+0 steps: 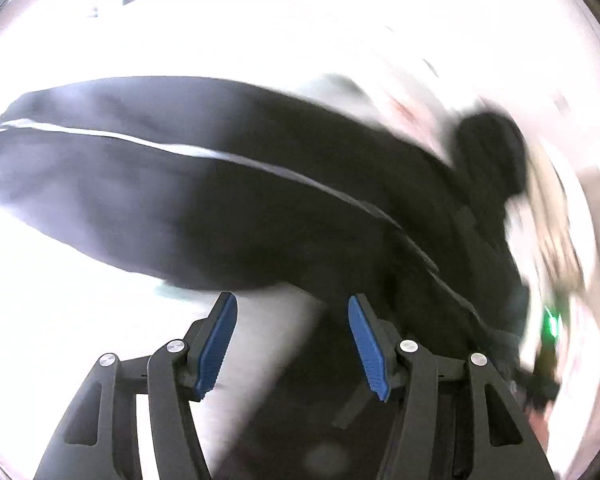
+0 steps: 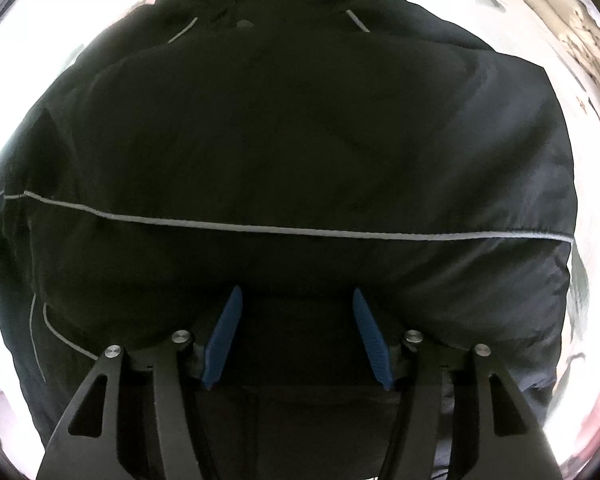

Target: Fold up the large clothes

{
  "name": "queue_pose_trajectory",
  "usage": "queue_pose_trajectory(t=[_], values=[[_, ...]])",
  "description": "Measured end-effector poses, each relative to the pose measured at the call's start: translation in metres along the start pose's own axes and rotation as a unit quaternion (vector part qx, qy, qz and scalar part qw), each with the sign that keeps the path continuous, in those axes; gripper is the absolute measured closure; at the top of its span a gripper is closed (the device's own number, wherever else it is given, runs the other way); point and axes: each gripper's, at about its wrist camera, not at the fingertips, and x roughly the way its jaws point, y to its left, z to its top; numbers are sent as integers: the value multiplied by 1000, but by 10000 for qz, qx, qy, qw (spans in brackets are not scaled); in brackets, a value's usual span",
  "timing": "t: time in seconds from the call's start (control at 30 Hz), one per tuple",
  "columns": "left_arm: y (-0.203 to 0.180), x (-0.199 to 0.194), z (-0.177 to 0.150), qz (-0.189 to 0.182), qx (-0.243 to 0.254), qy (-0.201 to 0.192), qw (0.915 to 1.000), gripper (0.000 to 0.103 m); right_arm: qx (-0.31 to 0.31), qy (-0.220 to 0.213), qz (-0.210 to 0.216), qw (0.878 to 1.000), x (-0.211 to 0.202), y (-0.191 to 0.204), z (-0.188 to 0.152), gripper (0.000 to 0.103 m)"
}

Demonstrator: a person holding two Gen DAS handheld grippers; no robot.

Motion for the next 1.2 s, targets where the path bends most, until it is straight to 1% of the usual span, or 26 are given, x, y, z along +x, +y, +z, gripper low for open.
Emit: queue_pose_trajectory(t=[0.07, 0.1, 0.2, 0.23, 0.3, 0.33, 0.37, 0.43, 0.53, 0.6, 0.67, 0.77, 0.83, 0.87, 0.9, 0.93, 0.97, 1.0, 1.03, 1.07, 1.1, 1.13, 1.2], values=[[44, -19, 13, 215, -613, -352, 9973, 42, -9, 30, -30, 10000, 0, -1, 2, 41], [65, -26, 19, 314, -903, -504, 9941, 40, -19, 28, -52, 10000, -1, 0, 0, 40], [132, -44, 36, 521, -1786, -966, 9778, 40, -34, -15, -99, 9999, -1, 2, 1, 40], [147, -47, 39, 542, -1987, -1063, 9728, 40, -38, -25, -104, 9999, -2, 2, 1, 40], [183, -50, 44, 470, -2524, -1241, 9585, 39, -35, -30, -108, 9999, -1, 0, 1, 40], [197, -48, 47, 364, -2715, -1294, 9530, 39, -46, -25, -112, 9999, -2, 0, -4, 40], [207, -46, 49, 353, -2828, -1312, 9495, 39, -46, -14, -127, 9999, -5, 11, 6, 39], [224, -40, 52, 465, -3018, -1346, 9427, 39, -66, -8, -154, 9999, -7, 13, 7, 39], [245, -29, 59, 579, -3182, -1343, 9367, 39, -75, 8, -178, 9998, -4, 20, 13, 38], [246, -17, 61, 569, -3251, -1284, 9352, 39, -79, 16, -181, 9998, -2, 20, 15, 38], [245, -14, 60, 580, -3258, -1340, 9341, 39, -81, 16, -186, 9998, -1, 21, 18, 38], [241, -21, 59, 866, -3149, -1395, 9348, 38, -75, 21, -189, 9998, 0, 21, 19, 38], [241, -22, 57, 1066, -3098, -1447, 9337, 26, -78, 37, -189, 9998, -2, 20, 22, 38], [244, -19, 59, 1106, -3071, -1426, 9344, 26, -79, 44, -190, 9998, -3, 20, 23, 37], [249, -14, 65, 1100, -3046, -1392, 9358, 26, -76, 49, -198, 9998, 6, 27, 21, 37], [249, -13, 68, 1130, -2965, -1421, 9376, 26, -82, 56, -204, 9997, 12, 32, 20, 37], [247, -12, 72, 1153, -2841, -1452, 9407, 29, -93, 66, -205, 9997, 13, 33, 20, 37], [245, -11, 75, 1092, -2730, -1457, 9446, 54, -110, 72, -201, 9997, 14, 33, 20, 37], [241, -10, 79, 961, -2576, -1402, 9512, 75, -121, 73, -196, 9997, 15, 34, 20, 37], [236, -11, 80, 999, -2481, -1394, 9534, 78, -131, 68, -194, 9997, 15, 34, 20, 37], [227, -15, 80, 1087, -2315, -1429, 9561, 83, -136, 53, -195, 9997, 15, 34, 20, 37], [218, -19, 80, 1143, -2163, -1453, 9587, 84, -141, 41, -197, 9997, 15, 33, 20, 37], [188, -38, 76, 1243, -1749, -1639, 9629, 84, -157, -5, -204, 9997, 15, 34, 18, 37]])
